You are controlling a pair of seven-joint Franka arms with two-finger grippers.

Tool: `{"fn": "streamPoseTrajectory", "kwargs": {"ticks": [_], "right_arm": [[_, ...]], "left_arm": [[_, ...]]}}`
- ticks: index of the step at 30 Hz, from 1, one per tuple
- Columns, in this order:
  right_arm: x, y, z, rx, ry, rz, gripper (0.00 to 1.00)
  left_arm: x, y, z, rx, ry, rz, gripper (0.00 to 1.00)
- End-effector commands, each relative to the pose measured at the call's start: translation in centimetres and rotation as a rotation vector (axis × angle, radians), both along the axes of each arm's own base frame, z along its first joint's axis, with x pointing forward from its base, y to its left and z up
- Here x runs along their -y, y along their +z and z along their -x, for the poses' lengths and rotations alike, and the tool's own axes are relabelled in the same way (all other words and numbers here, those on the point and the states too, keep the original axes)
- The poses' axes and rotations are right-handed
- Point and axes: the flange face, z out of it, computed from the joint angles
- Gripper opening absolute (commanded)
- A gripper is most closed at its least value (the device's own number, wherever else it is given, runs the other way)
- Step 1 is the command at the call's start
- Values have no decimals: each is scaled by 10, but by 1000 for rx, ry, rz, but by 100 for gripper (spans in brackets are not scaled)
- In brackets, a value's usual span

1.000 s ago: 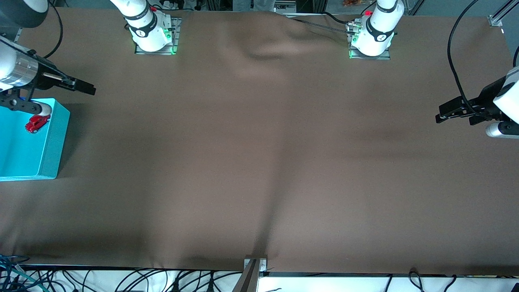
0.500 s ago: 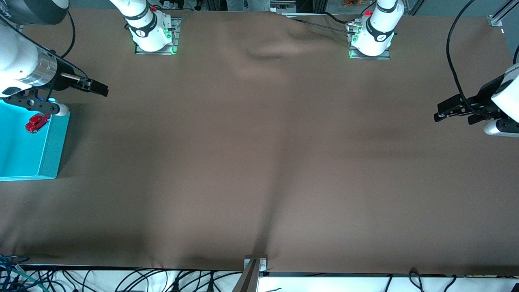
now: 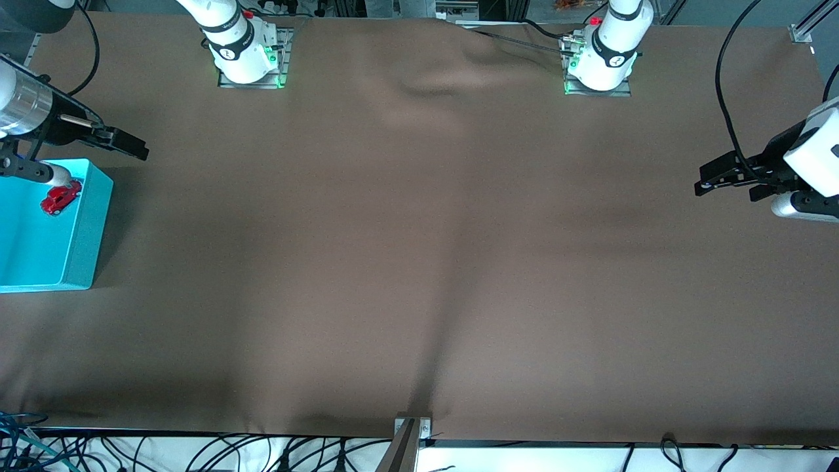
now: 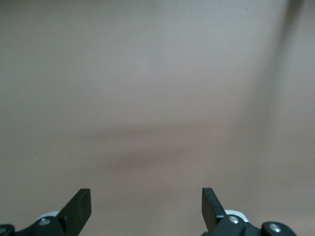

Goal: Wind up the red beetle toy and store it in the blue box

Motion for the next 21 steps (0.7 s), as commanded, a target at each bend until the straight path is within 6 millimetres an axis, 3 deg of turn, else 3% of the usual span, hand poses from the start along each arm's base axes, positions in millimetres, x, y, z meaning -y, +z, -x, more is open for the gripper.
{"fn": "streamPoseTrajectory", "kwargs": {"ticks": [1, 11, 21], "right_arm": [[3, 16, 6, 19, 33, -2, 100], [11, 16, 6, 13, 227, -32, 100], [16, 19, 7, -4, 232, -42, 100]], "left_arm": [[-1, 5, 4, 10, -16, -4, 100], [-2, 4, 3, 9, -15, -4, 100], [-2, 4, 3, 9, -15, -4, 100]]}}
